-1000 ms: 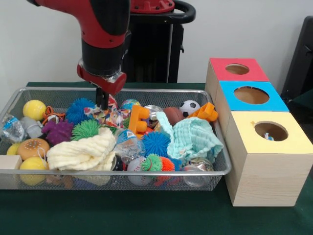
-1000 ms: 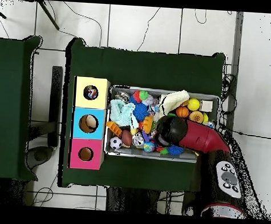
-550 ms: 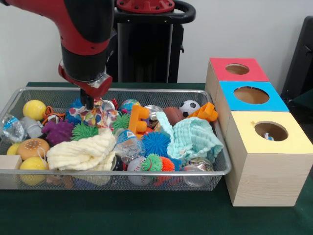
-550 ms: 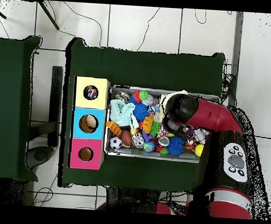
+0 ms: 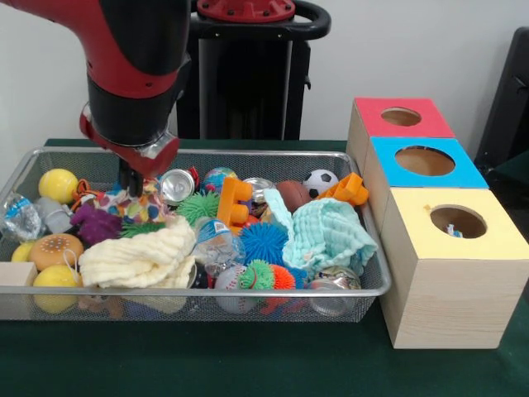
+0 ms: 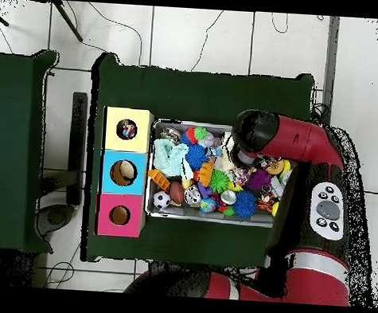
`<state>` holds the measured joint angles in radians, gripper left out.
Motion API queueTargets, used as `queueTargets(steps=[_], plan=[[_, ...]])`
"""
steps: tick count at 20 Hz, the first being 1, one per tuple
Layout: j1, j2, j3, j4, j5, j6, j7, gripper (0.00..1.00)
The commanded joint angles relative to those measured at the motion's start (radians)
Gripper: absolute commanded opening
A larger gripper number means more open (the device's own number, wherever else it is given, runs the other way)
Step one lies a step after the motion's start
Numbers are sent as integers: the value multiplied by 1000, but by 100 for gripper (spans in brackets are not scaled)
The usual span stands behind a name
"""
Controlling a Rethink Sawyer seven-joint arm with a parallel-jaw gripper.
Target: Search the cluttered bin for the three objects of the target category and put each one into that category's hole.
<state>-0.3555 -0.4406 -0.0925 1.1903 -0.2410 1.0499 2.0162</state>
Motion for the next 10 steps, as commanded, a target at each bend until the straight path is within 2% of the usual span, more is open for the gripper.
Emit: queueTargets(steps=[1,3,4,5,8,9,10], plan=[[-134,-7,171,267,-124,-523,-198,0],[-189,4,188,352,-245,-806,-188,0],[-201,12,190,359,-295,-878,-179,0],[-218,29,183,371,-351,-998,-144,0],[-201,83,107,337,-438,-1245,-41,0],[-207,94,105,329,-456,-1274,-30,0],[-201,123,77,309,-466,-1353,-16,0]])
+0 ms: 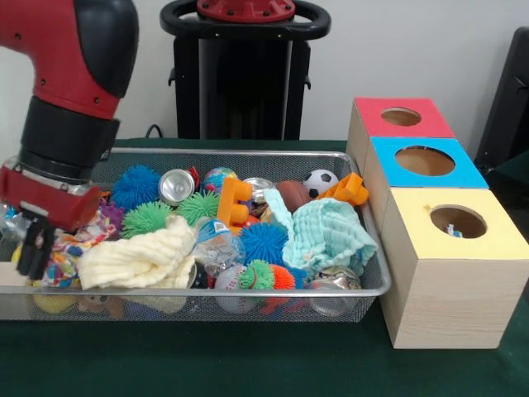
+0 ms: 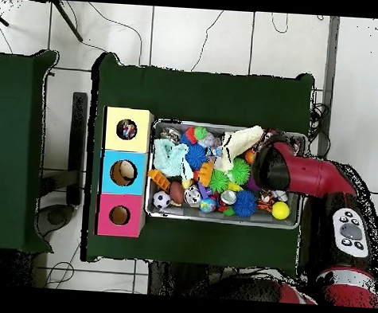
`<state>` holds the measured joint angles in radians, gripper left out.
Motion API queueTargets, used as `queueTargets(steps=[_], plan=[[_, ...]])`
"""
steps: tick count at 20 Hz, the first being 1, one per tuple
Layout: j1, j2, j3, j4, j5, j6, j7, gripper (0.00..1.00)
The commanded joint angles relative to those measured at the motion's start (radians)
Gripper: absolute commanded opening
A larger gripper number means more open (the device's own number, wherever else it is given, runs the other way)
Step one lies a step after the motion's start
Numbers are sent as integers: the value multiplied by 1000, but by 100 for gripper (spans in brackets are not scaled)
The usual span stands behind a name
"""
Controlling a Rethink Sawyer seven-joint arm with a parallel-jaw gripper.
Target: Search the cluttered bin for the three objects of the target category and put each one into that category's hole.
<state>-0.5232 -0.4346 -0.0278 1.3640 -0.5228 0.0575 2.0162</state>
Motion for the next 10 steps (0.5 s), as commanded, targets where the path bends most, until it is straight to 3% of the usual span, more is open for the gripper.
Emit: queueTargets(steps=[1,3,6,10], plan=[[-58,131,32,126,-221,-400,-15,0],[-85,153,57,102,-299,-444,3,0],[-42,168,-3,87,-277,-452,21,0],[-37,178,9,71,-296,-399,47,0]])
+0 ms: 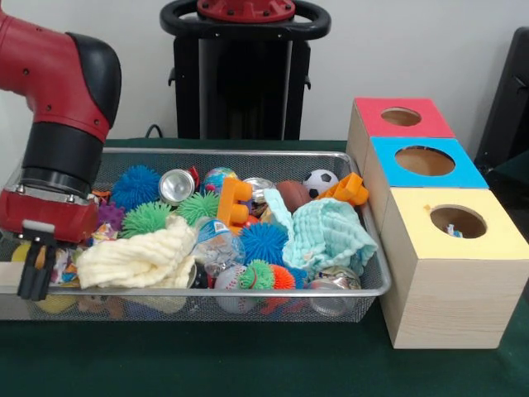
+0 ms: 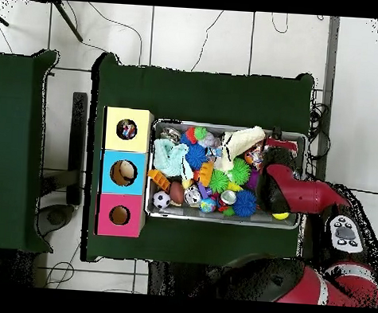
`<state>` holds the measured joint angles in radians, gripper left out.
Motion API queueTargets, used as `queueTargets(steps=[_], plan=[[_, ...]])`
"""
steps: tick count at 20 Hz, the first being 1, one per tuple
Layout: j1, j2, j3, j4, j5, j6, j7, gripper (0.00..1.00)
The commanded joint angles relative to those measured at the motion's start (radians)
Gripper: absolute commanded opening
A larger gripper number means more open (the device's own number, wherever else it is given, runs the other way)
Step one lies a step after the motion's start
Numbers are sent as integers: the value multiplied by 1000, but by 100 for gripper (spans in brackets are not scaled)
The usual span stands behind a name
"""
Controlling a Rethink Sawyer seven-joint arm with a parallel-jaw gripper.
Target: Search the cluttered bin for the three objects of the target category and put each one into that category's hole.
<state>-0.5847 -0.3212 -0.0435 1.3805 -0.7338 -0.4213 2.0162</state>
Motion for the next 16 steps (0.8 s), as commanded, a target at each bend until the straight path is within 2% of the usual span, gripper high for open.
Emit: queueTargets(steps=[1,3,5,6,8,9,11,13,16], plan=[[23,72,27,52,-90,88,48,0],[21,81,30,50,-107,89,46,0],[-15,73,86,57,-171,134,53,0],[-73,62,167,71,-229,203,58,0],[-117,57,227,83,-260,252,55,0],[-193,80,323,82,-307,317,35,0],[-354,172,493,63,-256,502,-111,0],[-447,260,590,21,-201,666,-296,0],[-445,345,584,-76,-130,790,-406,0]])
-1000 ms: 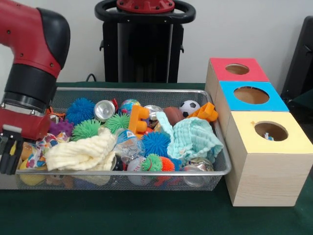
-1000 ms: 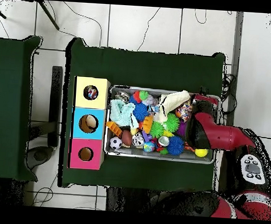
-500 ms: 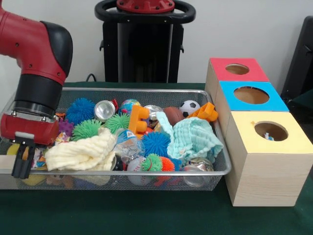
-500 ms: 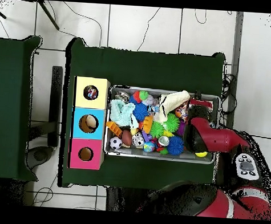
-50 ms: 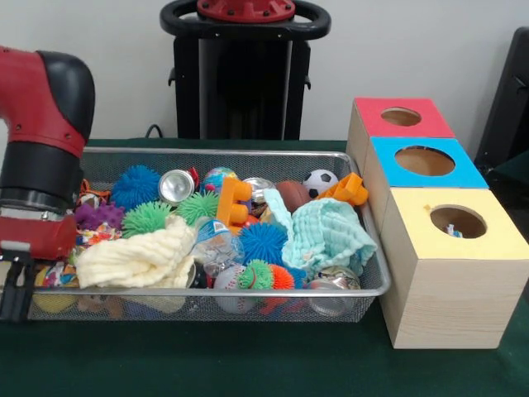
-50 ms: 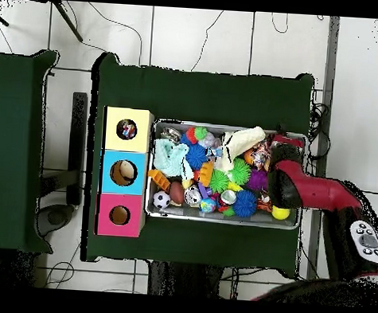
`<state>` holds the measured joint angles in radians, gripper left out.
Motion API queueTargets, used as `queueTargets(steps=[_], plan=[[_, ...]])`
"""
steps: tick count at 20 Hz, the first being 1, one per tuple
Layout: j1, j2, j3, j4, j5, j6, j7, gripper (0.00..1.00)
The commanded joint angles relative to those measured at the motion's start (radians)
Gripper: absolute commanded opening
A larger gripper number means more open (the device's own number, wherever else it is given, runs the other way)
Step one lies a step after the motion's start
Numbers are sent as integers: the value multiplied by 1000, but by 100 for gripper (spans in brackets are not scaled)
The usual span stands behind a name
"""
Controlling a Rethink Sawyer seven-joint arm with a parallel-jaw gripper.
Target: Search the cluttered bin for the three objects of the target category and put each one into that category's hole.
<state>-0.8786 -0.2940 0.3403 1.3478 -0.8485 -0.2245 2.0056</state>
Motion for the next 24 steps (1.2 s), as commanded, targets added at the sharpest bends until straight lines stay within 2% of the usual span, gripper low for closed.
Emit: queueTargets(steps=[1,3,5,7,9,10,12,13,14,15,16,17,18,19,20,21,23,24], plan=[[-143,342,192,-77,0,628,-418,0],[-138,385,197,-133,16,694,-481,0],[-172,416,238,-141,-18,665,-553,0],[-287,485,350,-113,-144,532,-652,0],[-382,561,434,-102,-215,475,-712,0],[-454,625,496,-96,-273,456,-764,0],[-541,701,571,-68,-374,433,-845,0],[-521,666,561,-31,-465,377,-746,0],[-428,570,498,0,-606,267,-508,0],[-396,548,475,-10,-640,232,-450,0],[-387,547,469,-24,-641,219,-424,0],[-413,575,486,-38,-592,247,-485,0],[-451,614,514,-52,-527,298,-577,0],[-545,711,588,-72,-415,421,-832,0],[-567,741,607,-89,-373,466,-919,0],[-557,743,608,-115,-306,525,-993,0],[-492,674,568,-120,-265,556,-938,0],[-437,608,527,-111,-251,561,-836,0]])
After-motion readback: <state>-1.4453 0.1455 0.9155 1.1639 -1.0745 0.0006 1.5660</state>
